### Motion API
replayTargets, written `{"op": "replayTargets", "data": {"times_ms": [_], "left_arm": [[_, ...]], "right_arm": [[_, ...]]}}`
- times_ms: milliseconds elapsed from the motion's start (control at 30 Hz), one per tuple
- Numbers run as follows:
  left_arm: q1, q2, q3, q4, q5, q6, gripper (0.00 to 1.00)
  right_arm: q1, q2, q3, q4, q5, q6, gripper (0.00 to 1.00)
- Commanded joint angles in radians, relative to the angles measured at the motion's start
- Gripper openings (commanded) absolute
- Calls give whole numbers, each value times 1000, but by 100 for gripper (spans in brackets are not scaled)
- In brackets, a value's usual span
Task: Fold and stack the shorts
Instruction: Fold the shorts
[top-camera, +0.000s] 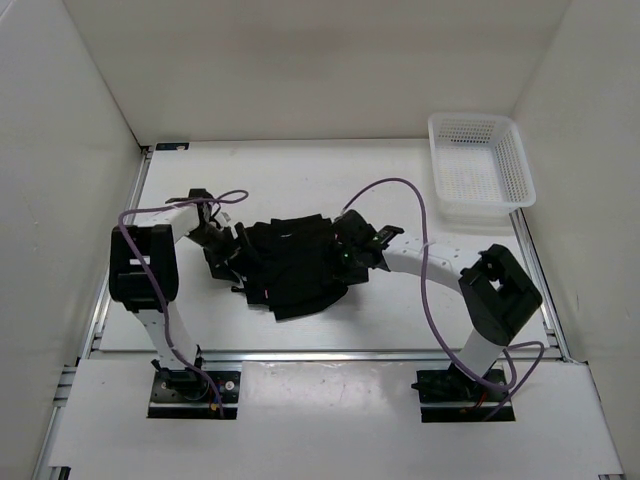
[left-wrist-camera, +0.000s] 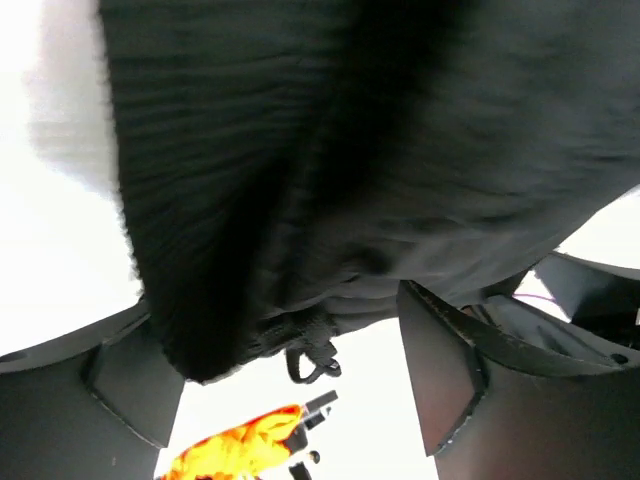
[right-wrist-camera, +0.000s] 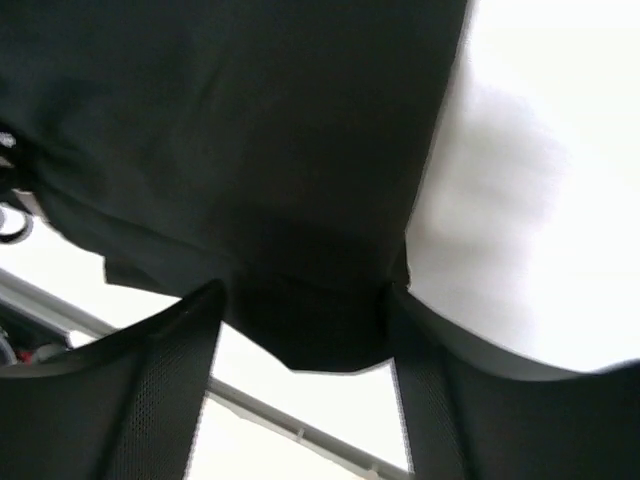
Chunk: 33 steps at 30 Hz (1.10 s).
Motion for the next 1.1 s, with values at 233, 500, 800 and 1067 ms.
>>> {"op": "replayTargets", "data": {"times_ms": [233,500,800,1067], "left_arm": [[-23,-181,281,-176,-224,23,50],[-87,6,353,-104,-224,-7,10],[-116,226,410,-70,-277,-17,10],[-156,111,670,-218,-333,12,40]], "right_arm": [[-3,-90,158,-107,175,-37,48],[-71,212,439,-120,75,-60,2],[-134,410,548,-120,52,-51,3],[-143,136,464,-120,142,-72,74]]}}
